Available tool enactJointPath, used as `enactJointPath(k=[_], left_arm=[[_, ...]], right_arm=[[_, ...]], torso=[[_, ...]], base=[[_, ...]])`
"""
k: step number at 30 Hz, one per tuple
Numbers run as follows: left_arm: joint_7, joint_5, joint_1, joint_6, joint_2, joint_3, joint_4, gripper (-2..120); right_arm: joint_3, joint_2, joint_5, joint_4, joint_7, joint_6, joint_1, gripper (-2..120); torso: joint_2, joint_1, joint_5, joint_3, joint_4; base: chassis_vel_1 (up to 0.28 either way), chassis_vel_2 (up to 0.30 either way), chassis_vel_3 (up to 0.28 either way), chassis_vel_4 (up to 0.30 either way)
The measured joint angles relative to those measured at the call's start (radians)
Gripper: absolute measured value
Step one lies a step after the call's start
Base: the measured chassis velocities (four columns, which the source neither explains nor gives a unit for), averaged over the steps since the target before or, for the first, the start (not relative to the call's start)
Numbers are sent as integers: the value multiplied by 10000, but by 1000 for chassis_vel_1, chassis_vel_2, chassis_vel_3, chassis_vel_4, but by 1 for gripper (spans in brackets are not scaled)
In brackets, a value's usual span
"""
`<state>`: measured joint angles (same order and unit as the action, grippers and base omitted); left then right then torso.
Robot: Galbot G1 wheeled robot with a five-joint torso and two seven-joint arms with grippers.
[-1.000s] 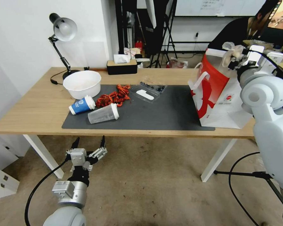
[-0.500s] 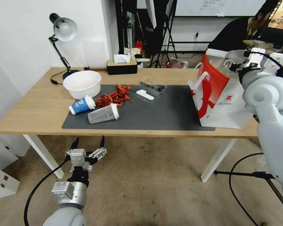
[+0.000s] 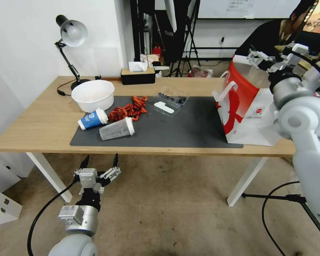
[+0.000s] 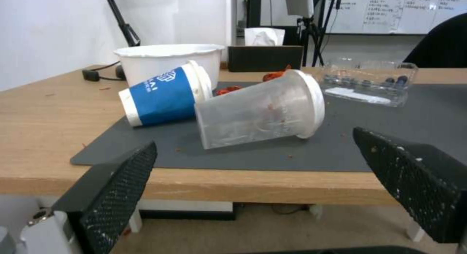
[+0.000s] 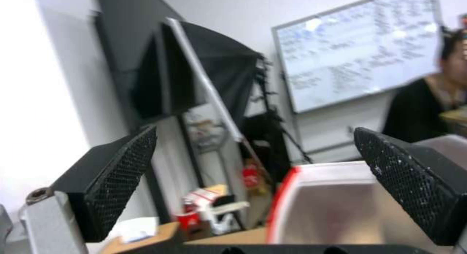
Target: Pick up the trash from the table and place it into the takeout bag.
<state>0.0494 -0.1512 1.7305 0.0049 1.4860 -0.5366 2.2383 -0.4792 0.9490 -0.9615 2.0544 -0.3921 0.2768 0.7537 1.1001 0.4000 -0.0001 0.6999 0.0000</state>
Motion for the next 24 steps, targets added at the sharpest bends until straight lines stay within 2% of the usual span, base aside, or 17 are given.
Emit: enactJointPath(k=[3, 4, 5, 8, 13, 24], left_arm=[[2, -17, -24, 5, -21, -11, -12, 100], [2, -23, -34, 16, -27, -10, -15, 100], [2, -23, -34, 16, -27, -10, -15, 100], [3, -26, -55, 27, -30, 2, -35, 100], [3, -26, -59, 29, -25, 25, -50, 100], [2, -32, -44, 7, -42, 7, -50, 100]], right_arm=[[-5, 16, 723, 492, 943, -772, 1027, 100], [-4, 56, 1359, 701, 1342, -1089, 1604, 100], [-4, 56, 1359, 701, 1342, -1089, 1604, 100], [27, 218, 2723, 1129, 1771, -1555, 2608, 100], [84, 456, 3806, 1487, 1871, -2082, 3514, 100], [93, 1214, 6115, 1548, 1653, -4035, 6452, 100]], torso=[[0, 0, -1, 0, 0], [0, 0, 1, 0, -1], [0, 0, 1, 0, -1], [1, -1, 1, 0, -2], [0, -1, -1, 0, 1], [-1, -1, 2, 1, -1]], base=[[0, 0, 0, 0], [0, 0, 0, 0], [0, 0, 0, 0], [0, 0, 0, 0], [0, 0, 0, 0], [0, 0, 0, 0]])
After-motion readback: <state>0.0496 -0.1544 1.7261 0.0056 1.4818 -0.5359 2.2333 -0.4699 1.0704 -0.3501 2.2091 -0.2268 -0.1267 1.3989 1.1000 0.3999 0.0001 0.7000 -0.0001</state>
